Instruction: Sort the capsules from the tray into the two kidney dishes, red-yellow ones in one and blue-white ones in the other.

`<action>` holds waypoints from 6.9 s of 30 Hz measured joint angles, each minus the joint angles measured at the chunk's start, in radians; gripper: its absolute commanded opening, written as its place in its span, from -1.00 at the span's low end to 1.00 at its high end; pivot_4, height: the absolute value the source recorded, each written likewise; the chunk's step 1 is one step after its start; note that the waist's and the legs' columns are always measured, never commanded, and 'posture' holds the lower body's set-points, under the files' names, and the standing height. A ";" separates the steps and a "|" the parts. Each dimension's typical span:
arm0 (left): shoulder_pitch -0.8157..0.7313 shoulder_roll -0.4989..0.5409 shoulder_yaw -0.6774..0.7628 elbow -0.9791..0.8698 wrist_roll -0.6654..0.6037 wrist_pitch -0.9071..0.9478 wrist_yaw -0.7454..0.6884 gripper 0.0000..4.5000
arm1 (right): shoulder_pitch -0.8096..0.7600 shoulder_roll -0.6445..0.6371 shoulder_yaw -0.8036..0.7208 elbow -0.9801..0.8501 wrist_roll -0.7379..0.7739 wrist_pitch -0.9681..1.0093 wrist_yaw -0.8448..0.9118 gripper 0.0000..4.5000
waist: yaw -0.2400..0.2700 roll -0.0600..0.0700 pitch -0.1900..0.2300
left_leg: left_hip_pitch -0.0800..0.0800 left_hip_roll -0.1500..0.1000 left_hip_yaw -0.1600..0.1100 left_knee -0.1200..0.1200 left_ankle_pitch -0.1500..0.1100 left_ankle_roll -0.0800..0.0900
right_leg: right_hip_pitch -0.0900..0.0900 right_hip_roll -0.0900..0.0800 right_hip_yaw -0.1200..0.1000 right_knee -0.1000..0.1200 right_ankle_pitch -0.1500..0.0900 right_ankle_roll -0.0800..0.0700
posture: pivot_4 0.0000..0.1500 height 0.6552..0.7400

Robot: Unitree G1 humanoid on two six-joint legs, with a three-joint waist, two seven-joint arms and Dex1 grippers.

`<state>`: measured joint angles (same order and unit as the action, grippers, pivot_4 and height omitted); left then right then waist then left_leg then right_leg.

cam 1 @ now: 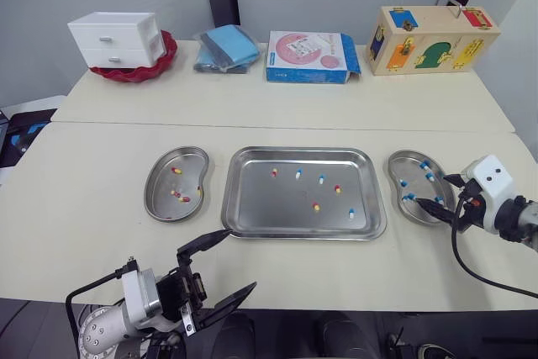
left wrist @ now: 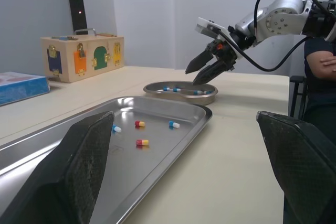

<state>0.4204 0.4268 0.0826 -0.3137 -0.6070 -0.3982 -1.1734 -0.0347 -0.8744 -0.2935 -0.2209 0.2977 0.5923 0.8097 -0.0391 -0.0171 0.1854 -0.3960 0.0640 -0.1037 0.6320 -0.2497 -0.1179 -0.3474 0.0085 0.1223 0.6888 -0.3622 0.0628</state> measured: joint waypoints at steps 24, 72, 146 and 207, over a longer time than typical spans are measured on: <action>0.101 0.577 0.572 0.289 0.147 0.636 0.198 1.00 | 0.322 -0.050 -0.205 0.276 0.078 -0.556 0.526 0.99 | -0.005 0.000 0.002 | 0.013 0.001 0.003 -0.004 0.000 0.000 | 0.012 0.000 0.002 -0.007 0.000 0.001 | 1.00 1.00; -0.502 0.539 0.177 0.199 0.207 0.726 0.066 1.00 | 0.472 0.350 -0.002 -0.129 0.234 -0.761 0.340 0.99 | 0.004 0.002 0.002 | 0.012 0.001 0.001 -0.003 0.000 0.000 | 0.012 0.000 0.000 -0.005 0.000 0.000 | 1.00 1.00; -1.122 0.032 -0.360 0.664 0.580 0.775 0.219 -0.98 | 0.612 0.444 0.056 -0.194 0.204 -0.868 0.129 1.00 | 0.009 0.003 0.001 | 0.012 0.000 -0.002 0.000 0.000 0.000 | 0.013 0.000 -0.001 -0.001 0.000 0.001 | 1.00 1.00; -0.690 0.404 0.105 0.114 0.402 1.204 0.461 -0.49 | 0.438 0.288 0.116 -0.126 0.276 -0.736 0.315 1.00 | 0.008 0.003 0.001 | 0.012 0.000 -0.002 0.000 0.000 0.000 | 0.013 0.000 -0.002 -0.001 0.000 0.001 | 1.00 1.00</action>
<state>-0.2692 0.8305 0.1880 -0.1996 -0.2045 0.8061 -0.7124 0.4033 -0.5861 -0.1776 -0.3470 0.5733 -0.1435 1.1247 -0.0308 -0.0146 0.1867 -0.3839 0.0641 -0.1054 0.6318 -0.2496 -0.1181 -0.3346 0.0087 0.1208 0.6882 -0.3622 0.0633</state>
